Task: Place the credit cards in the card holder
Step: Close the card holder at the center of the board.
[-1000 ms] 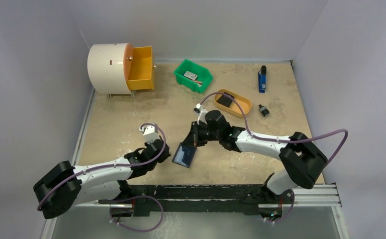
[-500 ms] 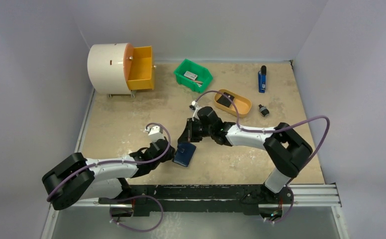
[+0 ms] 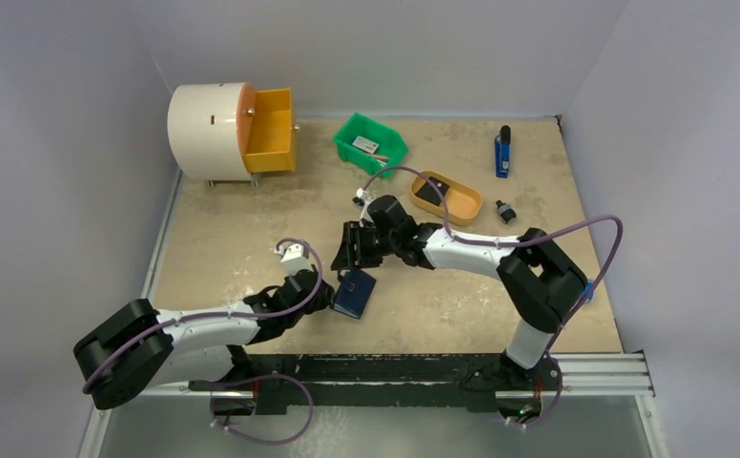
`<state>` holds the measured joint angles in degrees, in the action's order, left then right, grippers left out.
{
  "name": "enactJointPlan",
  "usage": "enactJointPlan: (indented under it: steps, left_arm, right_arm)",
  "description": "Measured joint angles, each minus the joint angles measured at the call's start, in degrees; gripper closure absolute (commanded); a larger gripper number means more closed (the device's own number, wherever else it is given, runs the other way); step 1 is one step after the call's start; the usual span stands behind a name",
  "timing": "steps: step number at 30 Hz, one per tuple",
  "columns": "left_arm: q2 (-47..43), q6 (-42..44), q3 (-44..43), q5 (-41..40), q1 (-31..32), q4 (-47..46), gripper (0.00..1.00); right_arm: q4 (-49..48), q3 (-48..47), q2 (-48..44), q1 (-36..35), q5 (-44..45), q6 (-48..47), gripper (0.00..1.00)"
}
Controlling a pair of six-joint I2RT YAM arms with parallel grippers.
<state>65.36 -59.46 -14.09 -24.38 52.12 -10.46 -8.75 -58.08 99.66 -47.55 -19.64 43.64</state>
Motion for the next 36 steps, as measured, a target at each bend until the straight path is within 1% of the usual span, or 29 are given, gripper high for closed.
enactJointPlan:
  steps: [4,8,14,18,20,22,24,26,28,31,34,36]
  left_arm:
    - [-0.2,0.0,0.0,-0.11,0.0,0.37,1.0]
    - [-0.39,-0.02,0.0,-0.31,0.0,0.68,1.0]
    - [-0.39,-0.02,0.0,-0.5,0.0,0.74,1.0]
    - [-0.31,-0.02,0.0,-0.55,0.0,0.72,1.0]
    - [-0.28,0.0,-0.02,-0.59,0.0,0.72,1.0]
    - [-0.28,0.0,-0.02,-0.68,0.0,0.72,1.0]
    - [-0.28,0.0,-0.02,-0.83,0.0,0.72,1.0]
    - [-0.28,-0.02,-0.02,-0.9,0.0,0.72,1.0]
    - [-0.22,0.0,-0.02,-0.9,0.0,0.66,1.0]
    - [-0.02,0.0,-0.02,-0.9,0.0,0.37,1.0]
    - [0.15,0.02,-0.02,-0.85,0.0,0.02,1.0]
    - [0.26,0.02,-0.02,-0.72,0.0,-0.2,1.0]
  right_arm:
    - [3.34,-1.62,-1.05,0.0,0.0,-0.76,0.38]
    - [6.84,-3.41,-3.37,0.0,0.33,-1.53,0.34]
    - [11.89,-5.99,-9.14,0.15,1.05,-3.34,0.33]
    - [15.15,-7.69,-12.5,0.68,4.22,-5.05,0.37]
    - [17.31,-7.17,-15.52,1.09,7.1,-5.77,0.43]
    - [18.12,-4.42,-20.22,1.49,10.25,-6.32,0.51]
    - [18.8,-0.37,-24.72,1.79,12.07,-6.36,0.55]
    - [19.1,3.48,-26.93,1.92,12.74,-6.12,0.55]
    - [18.75,7.8,-26.62,1.92,12.68,-5.88,0.55]
    - [17.33,12.9,-23.26,1.88,11.65,-4.83,0.55]
    - [16.31,14.51,-18.75,1.73,9.9,-3.72,0.55]
    - [14.34,14.4,-16.52,1.46,9.11,-3.3,0.57]
